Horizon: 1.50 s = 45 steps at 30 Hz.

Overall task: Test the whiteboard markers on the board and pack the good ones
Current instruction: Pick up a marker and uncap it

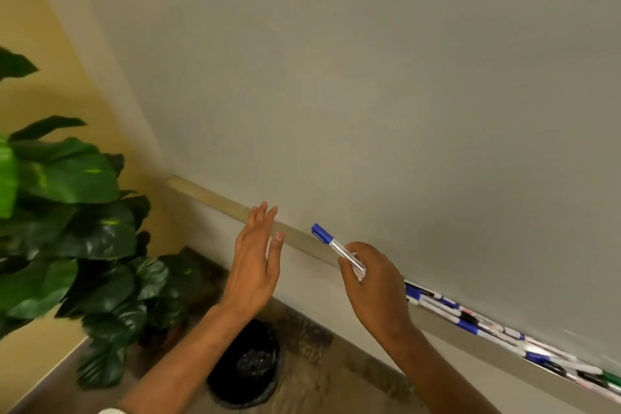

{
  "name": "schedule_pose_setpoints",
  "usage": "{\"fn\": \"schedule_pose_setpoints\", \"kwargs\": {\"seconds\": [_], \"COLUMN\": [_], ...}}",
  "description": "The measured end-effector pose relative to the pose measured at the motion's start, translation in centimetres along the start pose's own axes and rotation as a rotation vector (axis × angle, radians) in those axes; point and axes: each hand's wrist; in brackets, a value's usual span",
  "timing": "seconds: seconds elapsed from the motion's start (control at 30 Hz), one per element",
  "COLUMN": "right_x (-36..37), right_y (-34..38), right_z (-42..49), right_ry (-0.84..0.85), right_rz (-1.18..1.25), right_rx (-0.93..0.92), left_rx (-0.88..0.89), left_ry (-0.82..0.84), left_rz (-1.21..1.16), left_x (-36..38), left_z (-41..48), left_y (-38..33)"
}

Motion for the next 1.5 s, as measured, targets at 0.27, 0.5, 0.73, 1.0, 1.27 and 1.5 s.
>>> {"fn": "schedule_pose_setpoints", "kwargs": {"seconds": [0.27, 0.5, 0.73, 1.0, 1.27, 1.5], "right_x": [13.0, 20.7, 26.3, 32.4, 30.0, 25.2], "right_y": [-0.4, -1.3, -1.1, -1.3, -3.4, -4.8], "right_z": [-3.5, -5.5, -6.0, -4.8, -4.7, -5.2], "right_ry": [0.242, 0.426, 0.529, 0.567, 0.463, 0.319], "right_rz": [-0.071, -0.18, -0.266, -0.337, -0.277, -0.264], "right_rx": [0.099, 0.115, 0.063, 0.031, 0.069, 0.028], "left_rx": [-0.165, -0.249, -0.293, -0.317, -0.317, -0.255], "left_ry": [0.093, 0.142, 0.174, 0.153, 0.159, 0.181], "left_rz": [0.251, 0.317, 0.343, 0.328, 0.34, 0.364], "left_x": [-3.2, -3.6, -3.7, -4.0, -4.1, -2.4], "left_z": [-6.5, -10.7, -12.0, -11.9, -11.5, -9.4], "left_y": [13.1, 19.9, 23.3, 25.8, 25.9, 23.3]}}
Point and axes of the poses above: each hand's wrist, its own z-axis towards the middle knuckle, its own x-axis out of the palm, y = z × x, and after that the axes turned 2 degrees about x, right-handed
